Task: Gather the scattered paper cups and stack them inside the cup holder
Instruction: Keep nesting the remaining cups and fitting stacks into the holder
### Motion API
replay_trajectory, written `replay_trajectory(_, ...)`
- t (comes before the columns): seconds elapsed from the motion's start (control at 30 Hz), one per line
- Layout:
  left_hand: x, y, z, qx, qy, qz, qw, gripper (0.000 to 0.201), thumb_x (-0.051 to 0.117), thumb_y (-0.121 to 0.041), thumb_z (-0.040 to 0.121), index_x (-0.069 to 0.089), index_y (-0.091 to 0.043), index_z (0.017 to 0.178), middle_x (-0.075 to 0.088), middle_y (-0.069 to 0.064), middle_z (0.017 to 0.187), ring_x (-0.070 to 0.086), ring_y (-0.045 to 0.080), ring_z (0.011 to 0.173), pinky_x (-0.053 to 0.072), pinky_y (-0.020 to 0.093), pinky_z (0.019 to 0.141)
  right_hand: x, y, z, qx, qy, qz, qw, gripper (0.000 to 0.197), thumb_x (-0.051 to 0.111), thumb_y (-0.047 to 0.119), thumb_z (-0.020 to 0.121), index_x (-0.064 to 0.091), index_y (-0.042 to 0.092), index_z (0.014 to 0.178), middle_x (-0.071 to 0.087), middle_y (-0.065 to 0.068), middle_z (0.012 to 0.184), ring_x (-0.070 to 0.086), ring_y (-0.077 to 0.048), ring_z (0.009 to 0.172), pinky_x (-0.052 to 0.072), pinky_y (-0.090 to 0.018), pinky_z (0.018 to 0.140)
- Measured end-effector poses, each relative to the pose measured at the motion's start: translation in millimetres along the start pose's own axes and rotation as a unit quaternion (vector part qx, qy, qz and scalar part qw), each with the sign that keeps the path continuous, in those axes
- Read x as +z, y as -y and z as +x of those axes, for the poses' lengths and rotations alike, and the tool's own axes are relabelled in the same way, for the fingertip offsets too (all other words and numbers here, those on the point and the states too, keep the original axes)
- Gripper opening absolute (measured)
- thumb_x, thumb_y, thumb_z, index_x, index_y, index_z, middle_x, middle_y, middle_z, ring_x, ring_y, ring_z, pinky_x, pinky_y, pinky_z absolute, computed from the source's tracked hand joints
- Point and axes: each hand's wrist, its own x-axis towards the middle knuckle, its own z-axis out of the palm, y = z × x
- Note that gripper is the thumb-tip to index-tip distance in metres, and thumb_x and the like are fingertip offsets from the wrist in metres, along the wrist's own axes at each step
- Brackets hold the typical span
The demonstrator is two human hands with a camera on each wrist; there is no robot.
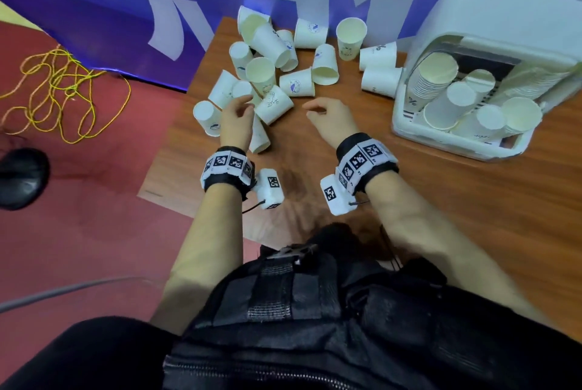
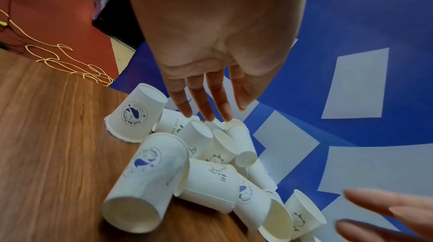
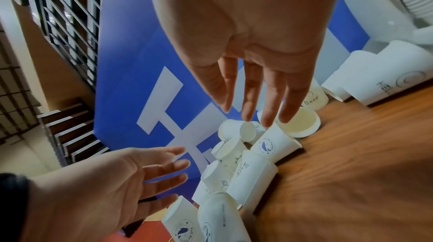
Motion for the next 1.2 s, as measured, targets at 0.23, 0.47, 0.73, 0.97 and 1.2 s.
replay_trajectory(0.23,-37.9,29.0,51.0,-0.017,0.107,0.134,0.985,0.033,0.054,-0.011,0.092,0.058,-0.01,0.125,0.062,0.012,0.115,0.059,0.023,0.104,0.047,0.024,0.089,73.7,2.3,22.9,0.117,0.023,-0.002,0.993,0.031,0.057,0.016,0.09,0.061,0.015,0.121,0.063,-0.007,0.116,0.057,-0.018,0.105,0.042,-0.021,0.086)
replay_trajectory(0.47,-59.1,46.6,84.1,0.001,0.236,0.23,0.944,0.042,0.058,-0.01,0.09,0.052,-0.009,0.132,0.061,0.014,0.119,0.057,0.026,0.109,0.045,0.034,0.096,129.9,4.9,35.9,0.177,0.007,0.003,0.984,0.035,0.059,0.014,0.09,0.058,0.015,0.125,0.062,-0.008,0.119,0.057,-0.019,0.107,0.04,-0.022,0.087)
replay_trajectory(0.73,-64.0,63.2,103.1,0.003,0.318,0.272,0.908,0.045,0.061,-0.013,0.089,0.052,-0.009,0.133,0.061,0.011,0.123,0.056,0.024,0.112,0.044,0.036,0.099,162.0,1.1,49.1,0.207,-0.014,0.006,0.978,0.052,0.063,0.017,0.088,0.046,0.015,0.137,0.057,-0.009,0.125,0.053,-0.022,0.116,0.039,-0.024,0.086)
replay_trajectory(0.97,-60.3,68.0,109.6,0.054,0.348,0.314,0.882,0.008,0.057,-0.013,0.091,0.055,-0.008,0.085,0.053,0.006,0.085,0.046,0.021,0.081,0.033,0.029,0.071,173.4,-4.7,54.0,0.222,-0.027,0.035,0.974,0.053,0.063,0.012,0.087,0.046,0.014,0.137,0.055,-0.012,0.129,0.054,-0.022,0.114,0.038,-0.021,0.084)
replay_trajectory(1.2,-49.0,56.7,110.7,0.056,0.36,0.173,0.915,0.004,0.063,-0.011,0.086,0.062,-0.009,0.083,0.053,-0.003,0.069,0.047,0.012,0.067,0.038,0.024,0.068,161.4,-1.8,47.6,0.188,-0.058,0.056,0.979,0.056,0.063,0.011,0.085,0.045,0.022,0.137,0.055,-0.008,0.127,0.054,-0.017,0.108,0.039,-0.019,0.081)
